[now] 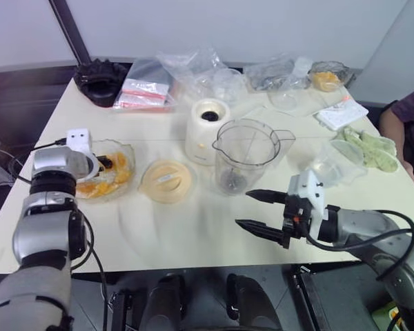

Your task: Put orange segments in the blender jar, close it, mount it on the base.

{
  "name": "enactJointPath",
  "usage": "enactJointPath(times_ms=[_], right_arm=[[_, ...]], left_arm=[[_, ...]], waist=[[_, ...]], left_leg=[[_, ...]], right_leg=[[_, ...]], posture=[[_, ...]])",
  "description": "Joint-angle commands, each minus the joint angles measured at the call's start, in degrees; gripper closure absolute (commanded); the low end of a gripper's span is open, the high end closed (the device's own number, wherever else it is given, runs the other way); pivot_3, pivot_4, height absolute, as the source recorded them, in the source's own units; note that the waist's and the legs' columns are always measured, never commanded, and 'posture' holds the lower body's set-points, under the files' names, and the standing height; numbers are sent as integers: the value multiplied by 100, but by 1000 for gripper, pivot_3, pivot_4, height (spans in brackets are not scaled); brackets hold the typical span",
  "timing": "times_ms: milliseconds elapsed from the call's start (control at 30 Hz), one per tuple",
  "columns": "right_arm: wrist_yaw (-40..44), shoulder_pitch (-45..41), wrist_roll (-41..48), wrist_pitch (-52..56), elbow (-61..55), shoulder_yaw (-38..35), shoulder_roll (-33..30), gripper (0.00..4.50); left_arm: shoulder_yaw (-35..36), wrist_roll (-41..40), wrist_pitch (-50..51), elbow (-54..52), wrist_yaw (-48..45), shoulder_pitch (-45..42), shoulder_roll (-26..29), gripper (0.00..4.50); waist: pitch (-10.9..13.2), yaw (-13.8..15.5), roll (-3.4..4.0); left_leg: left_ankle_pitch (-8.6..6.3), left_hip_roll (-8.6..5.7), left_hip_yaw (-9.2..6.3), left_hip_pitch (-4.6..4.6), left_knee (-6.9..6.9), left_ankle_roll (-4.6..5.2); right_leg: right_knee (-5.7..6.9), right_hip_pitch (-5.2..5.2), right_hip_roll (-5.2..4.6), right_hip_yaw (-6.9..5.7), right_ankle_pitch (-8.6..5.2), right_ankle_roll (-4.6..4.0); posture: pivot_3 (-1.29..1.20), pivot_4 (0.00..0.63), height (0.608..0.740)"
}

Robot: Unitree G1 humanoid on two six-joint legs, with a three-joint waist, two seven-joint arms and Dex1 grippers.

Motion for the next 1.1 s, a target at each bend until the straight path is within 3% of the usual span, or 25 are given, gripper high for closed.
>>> enactJointPath(times_ms=[33,167,267,367,800,933,1100], right_arm=[[-82,-28,-17,-107,-183,-25,18,628],[-140,-11,-35,-111,-191,-20,29,628],[-181,-3,-31,-108,-193,-36,34,580],[-215,29,-42,-109,-216,-36,48,580],[-202,-59,-182,-192,-76,66,56,580],[-206,-34,-177,-221,-54,55,43,580],[-122,179,-133,-303,59,-111,28,580]], left_arm=[[17,160,-312,379,-95,-277,3,783],[-4,277,-564,697,-164,-363,-52,783],[7,347,-657,835,-134,-361,-91,1631],[15,404,-771,872,-126,-355,-91,3062],[-198,723,-557,297,-397,-438,30,3062],[-234,657,373,-773,-581,-258,190,3062],[-239,201,1679,-3012,-1485,455,831,3062]], waist=[[0,-4,0],[0,-4,0],[-1,-1,-1],[-1,-5,-1],[1,-5,-4],[4,-11,-10],[4,-72,-11]], left_leg=[[0,0,0,0,0,0],[0,0,2,0,0,0],[0,0,1,0,0,0],[0,0,2,1,1,0],[0,0,2,0,1,0],[0,0,2,-2,1,0],[0,3,1,-1,-1,0]], right_leg=[[-1,0,0,0,0,1],[-1,0,-1,0,1,2],[0,1,-1,0,2,3],[-1,2,-1,0,3,5],[-1,2,0,0,3,6],[-2,2,1,0,3,6],[0,-1,2,1,3,6]], posture=[[0,150,740],[0,150,740],[0,150,740],[0,150,740],[0,150,740],[0,150,740],[0,150,740]])
